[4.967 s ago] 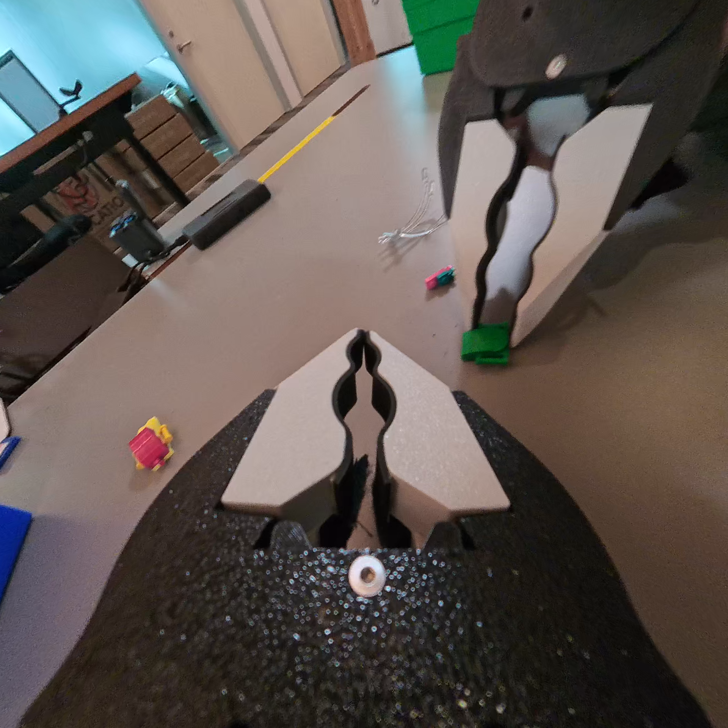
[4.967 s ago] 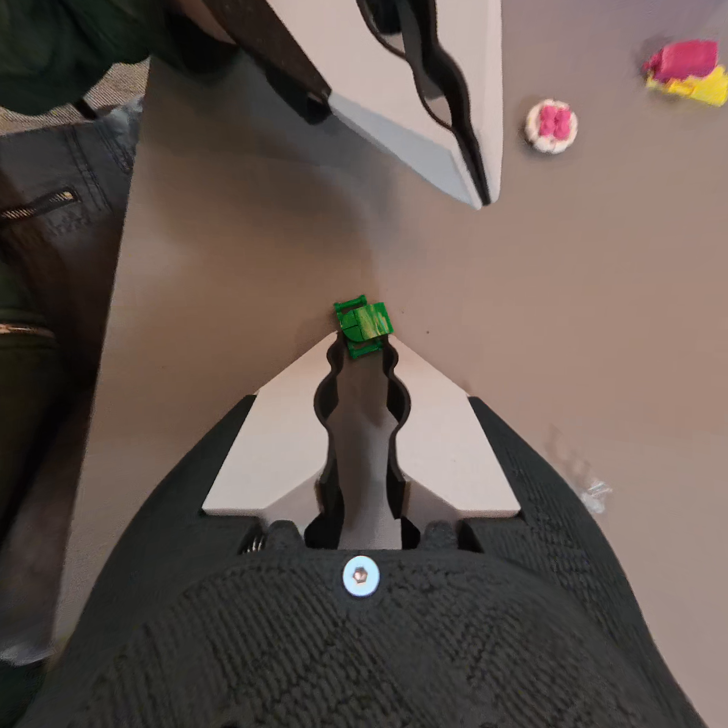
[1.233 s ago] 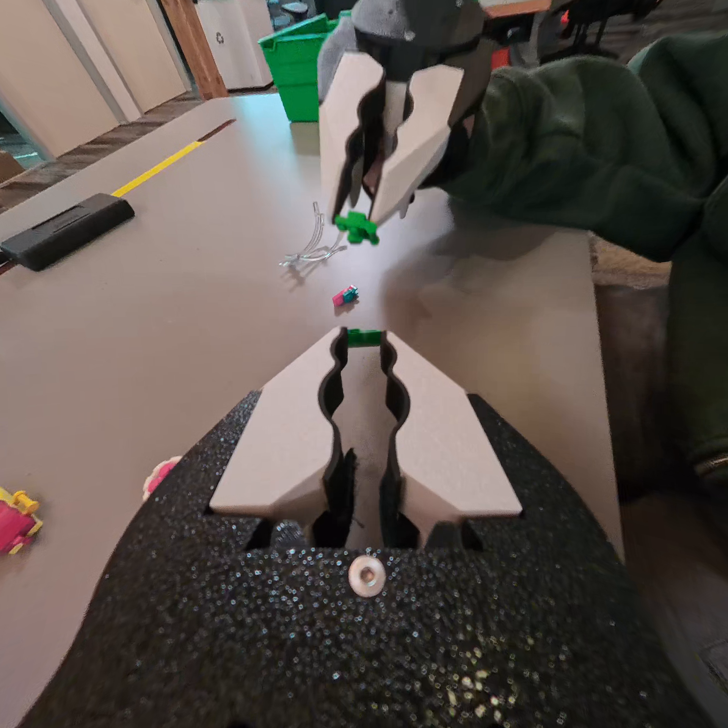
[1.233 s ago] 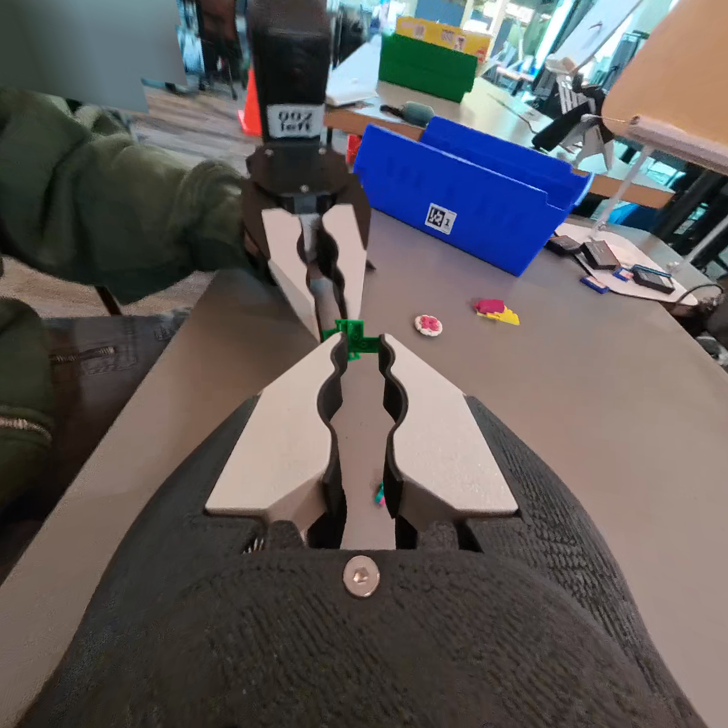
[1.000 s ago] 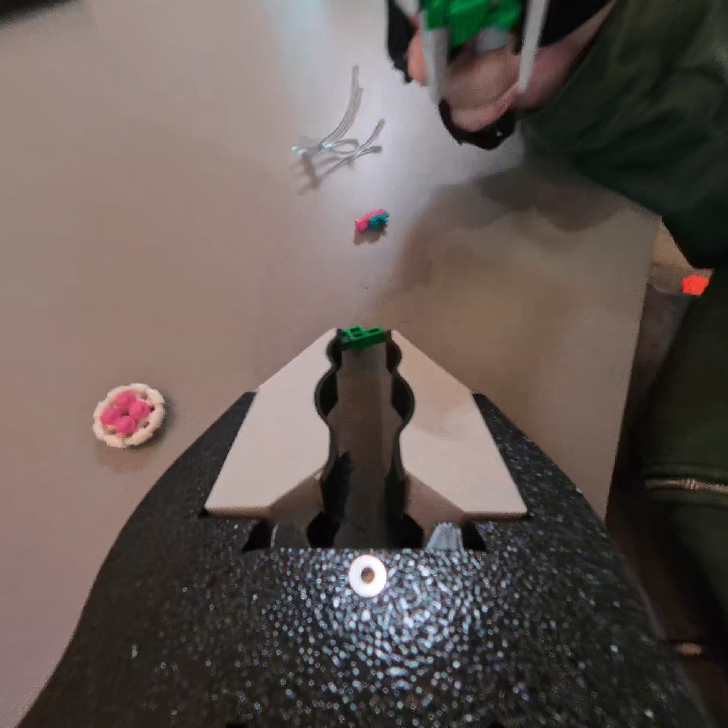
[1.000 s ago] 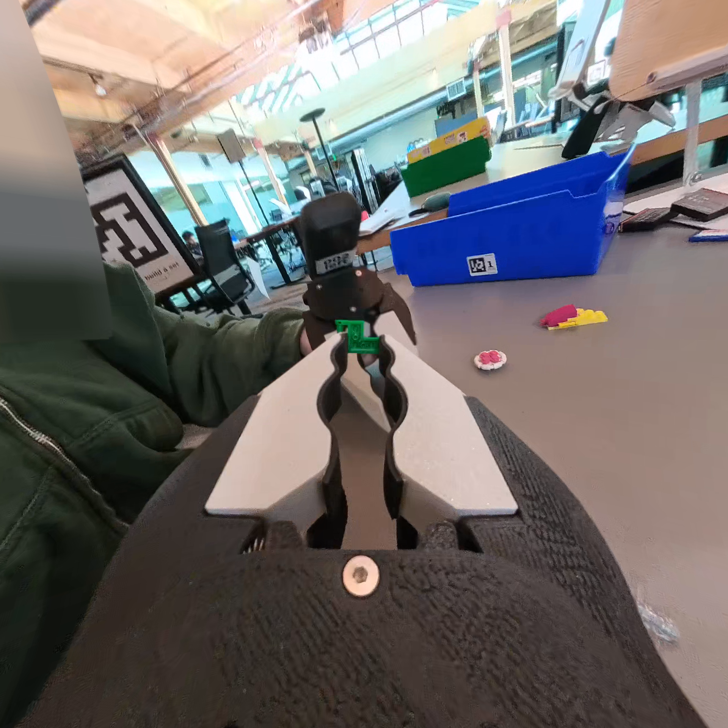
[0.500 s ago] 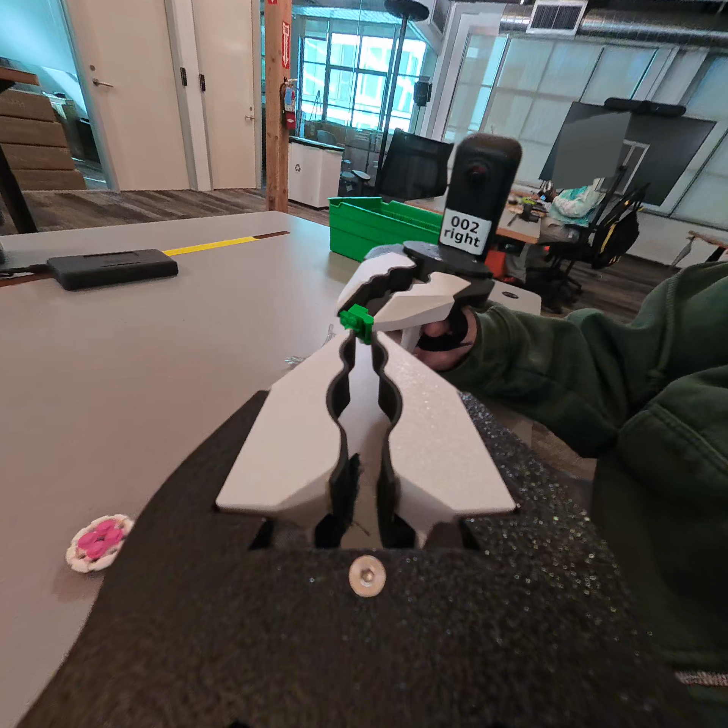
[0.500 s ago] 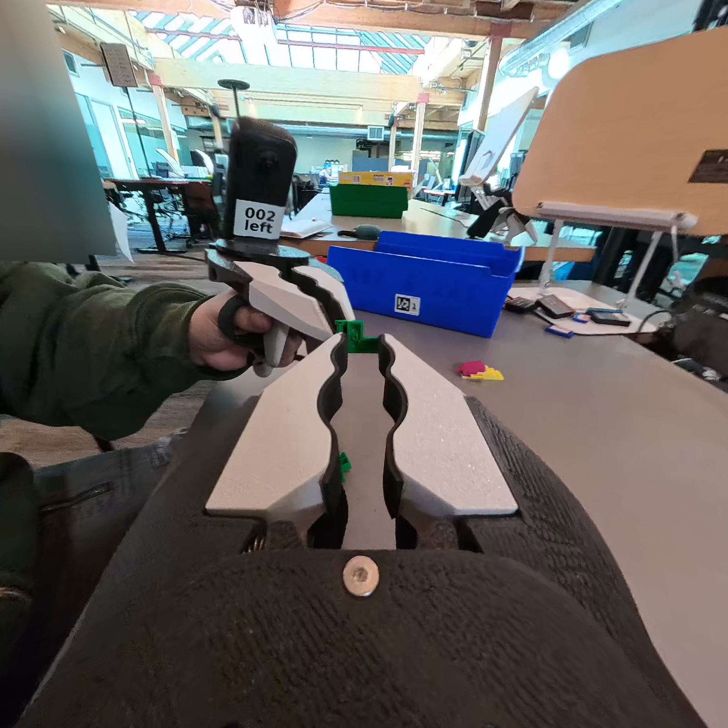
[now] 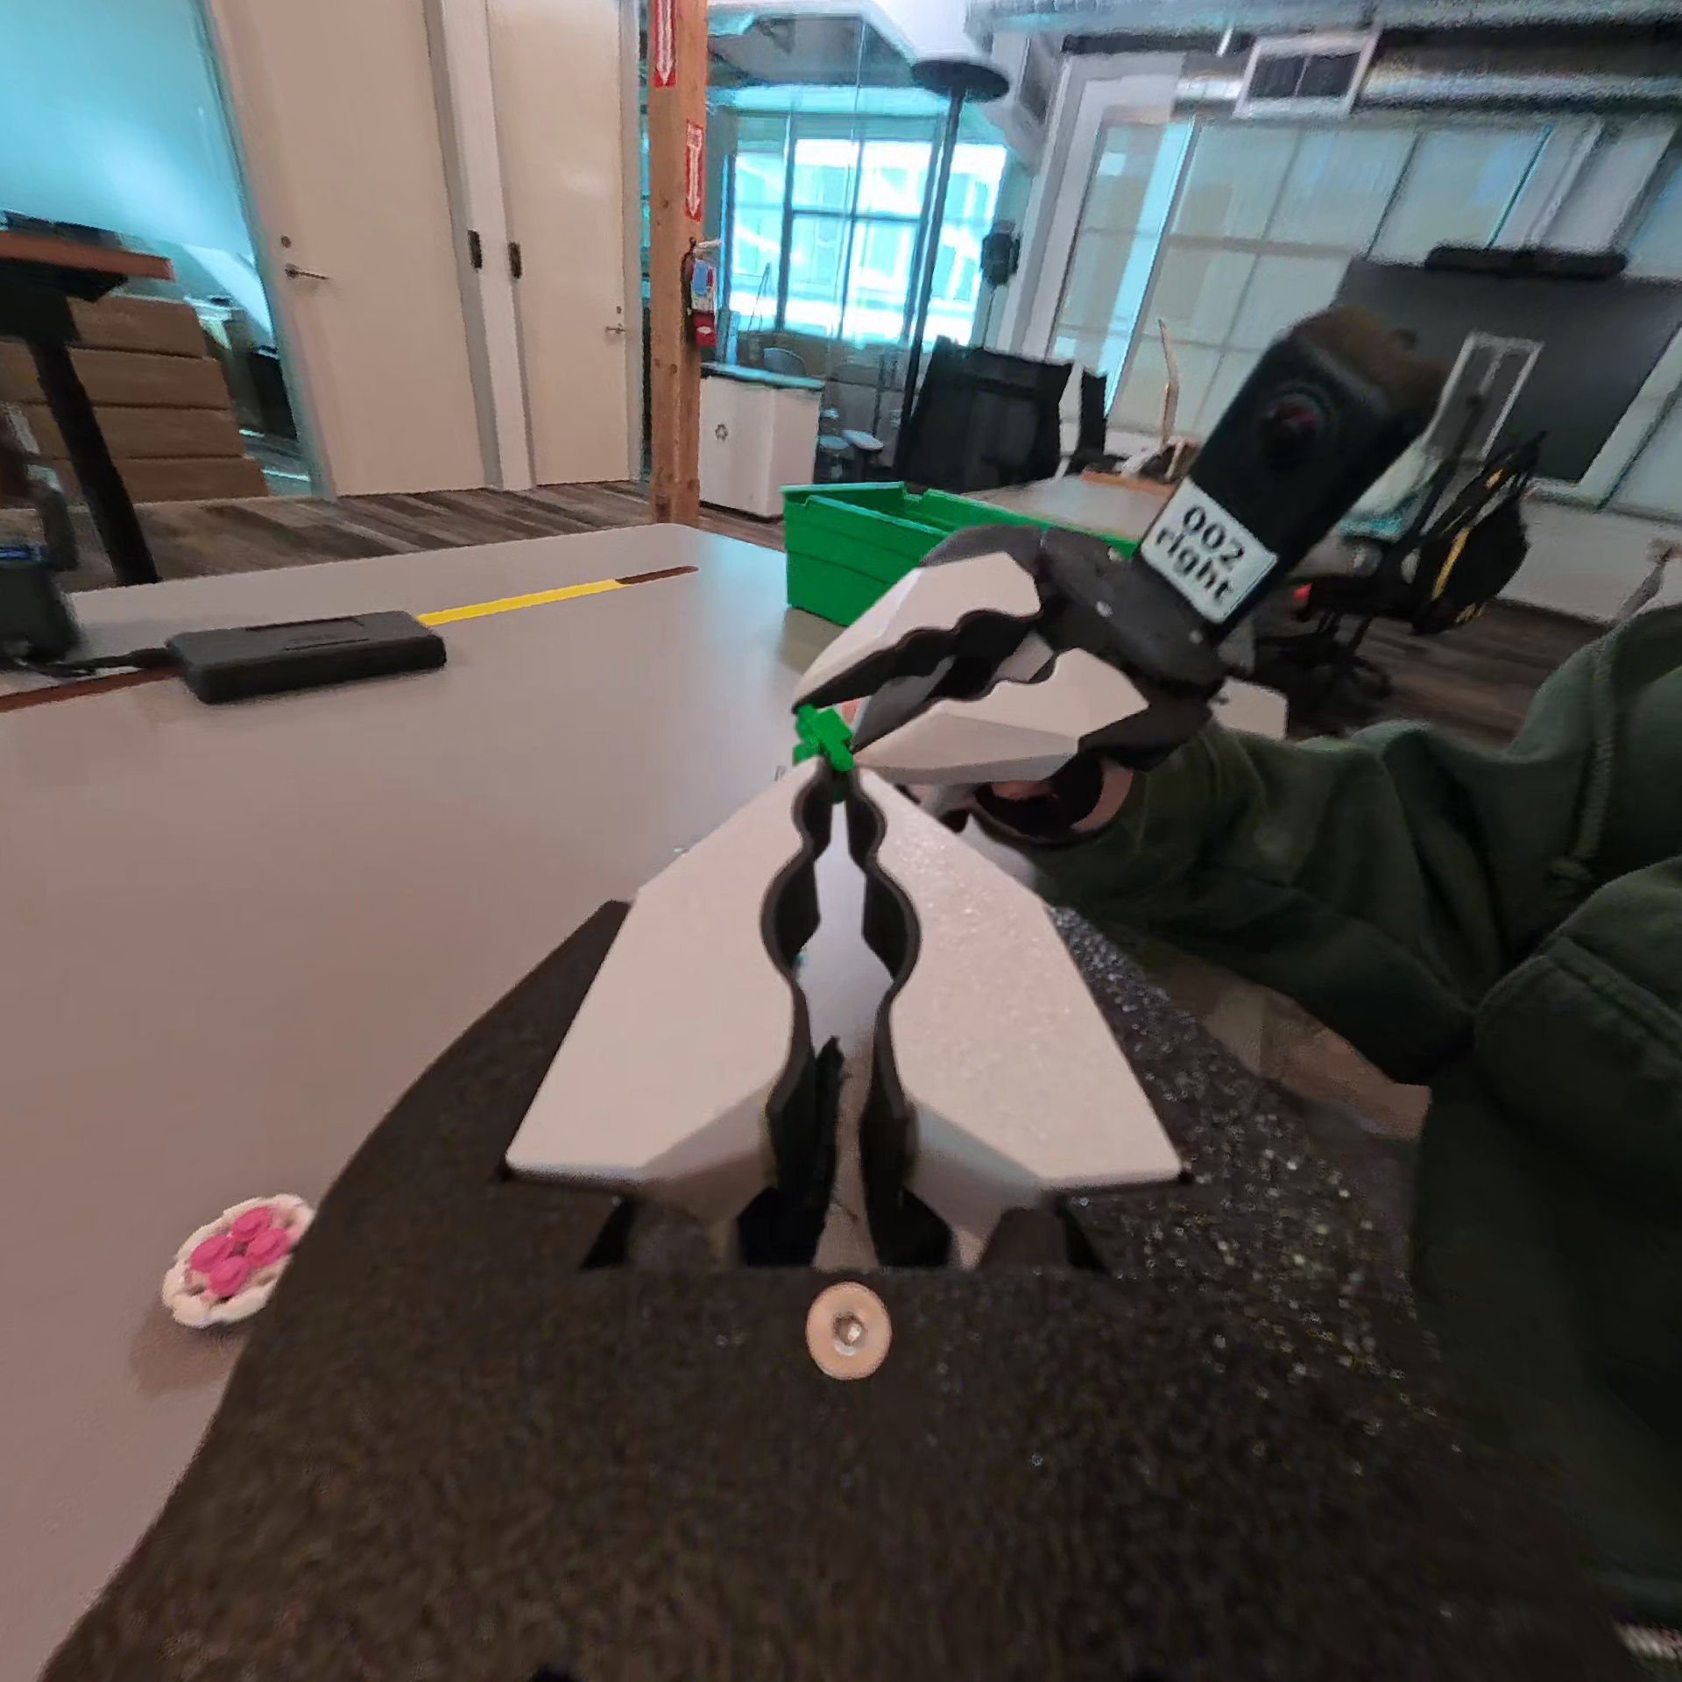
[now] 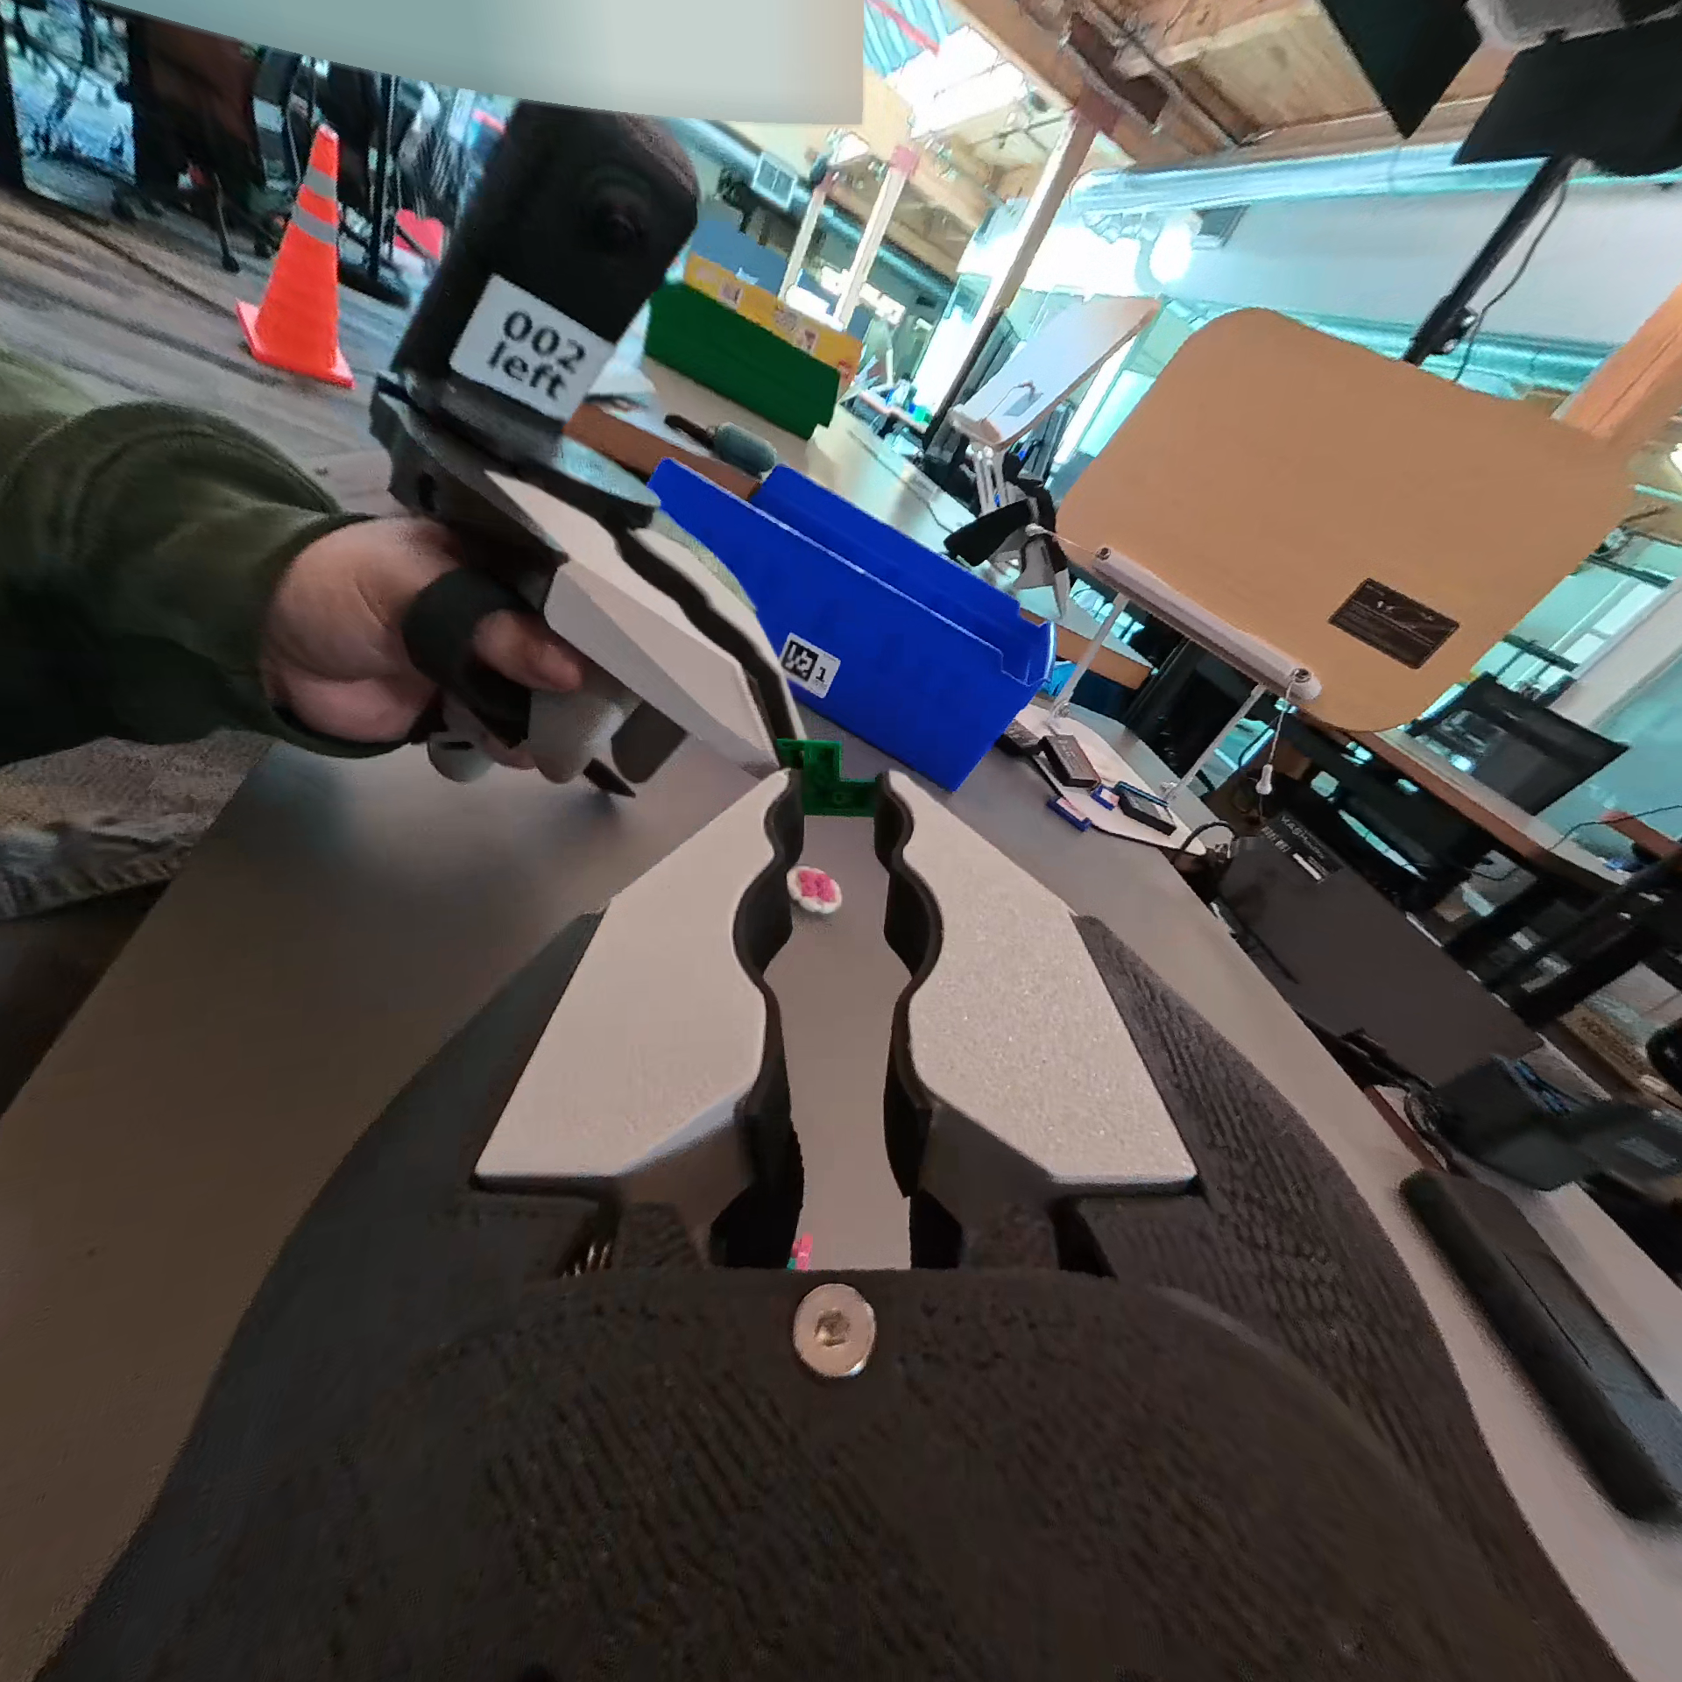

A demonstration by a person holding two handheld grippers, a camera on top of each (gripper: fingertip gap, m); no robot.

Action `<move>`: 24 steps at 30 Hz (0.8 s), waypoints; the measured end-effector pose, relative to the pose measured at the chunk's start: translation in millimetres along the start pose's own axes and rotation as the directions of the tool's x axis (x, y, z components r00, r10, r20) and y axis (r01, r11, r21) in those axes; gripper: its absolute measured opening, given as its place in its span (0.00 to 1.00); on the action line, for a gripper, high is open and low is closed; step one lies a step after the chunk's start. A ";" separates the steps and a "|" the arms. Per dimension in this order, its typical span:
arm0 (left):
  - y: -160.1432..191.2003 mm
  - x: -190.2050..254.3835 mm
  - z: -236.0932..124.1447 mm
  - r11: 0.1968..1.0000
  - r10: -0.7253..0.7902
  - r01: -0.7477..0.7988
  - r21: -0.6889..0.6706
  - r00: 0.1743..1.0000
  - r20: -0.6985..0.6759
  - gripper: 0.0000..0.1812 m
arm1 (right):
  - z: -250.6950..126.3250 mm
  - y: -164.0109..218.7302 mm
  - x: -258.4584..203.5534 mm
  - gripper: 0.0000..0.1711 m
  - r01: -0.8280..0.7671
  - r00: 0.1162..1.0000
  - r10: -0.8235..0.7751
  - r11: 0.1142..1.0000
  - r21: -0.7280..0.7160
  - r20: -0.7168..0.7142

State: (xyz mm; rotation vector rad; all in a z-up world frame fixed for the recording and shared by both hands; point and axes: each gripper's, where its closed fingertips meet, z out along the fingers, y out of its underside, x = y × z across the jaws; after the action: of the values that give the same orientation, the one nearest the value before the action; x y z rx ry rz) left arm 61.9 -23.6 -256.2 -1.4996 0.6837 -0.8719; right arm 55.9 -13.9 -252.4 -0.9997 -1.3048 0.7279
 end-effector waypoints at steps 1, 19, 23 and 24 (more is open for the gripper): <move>1.8 0.0 0.3 0.999 0.023 -0.023 -0.023 1.000 0.012 0.00 | -0.4 1.4 -0.3 0.08 -0.005 1.000 0.006 1.000 -0.007 0.013; -4.4 -77.4 -50.2 0.996 -0.031 0.051 -0.079 0.970 0.240 0.00 | -7.0 8.8 11.2 0.08 -0.153 0.986 0.152 0.988 0.015 0.073; -32.3 -169.0 -143.2 0.965 0.107 0.063 -0.255 0.791 0.602 0.00 | -4.0 10.5 6.5 0.08 -0.155 0.984 0.154 0.988 0.003 0.094; -39.3 -192.1 -170.3 0.954 0.136 0.087 -0.285 0.725 0.675 0.00 | -2.8 10.9 4.1 0.08 -0.151 0.983 0.150 0.989 -0.002 0.102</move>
State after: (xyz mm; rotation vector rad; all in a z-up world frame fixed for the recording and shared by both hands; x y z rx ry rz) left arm -187.7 46.5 -241.7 -1.9228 0.2680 -0.1238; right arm 60.3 -6.1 -260.4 -1.0770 -1.3235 0.9076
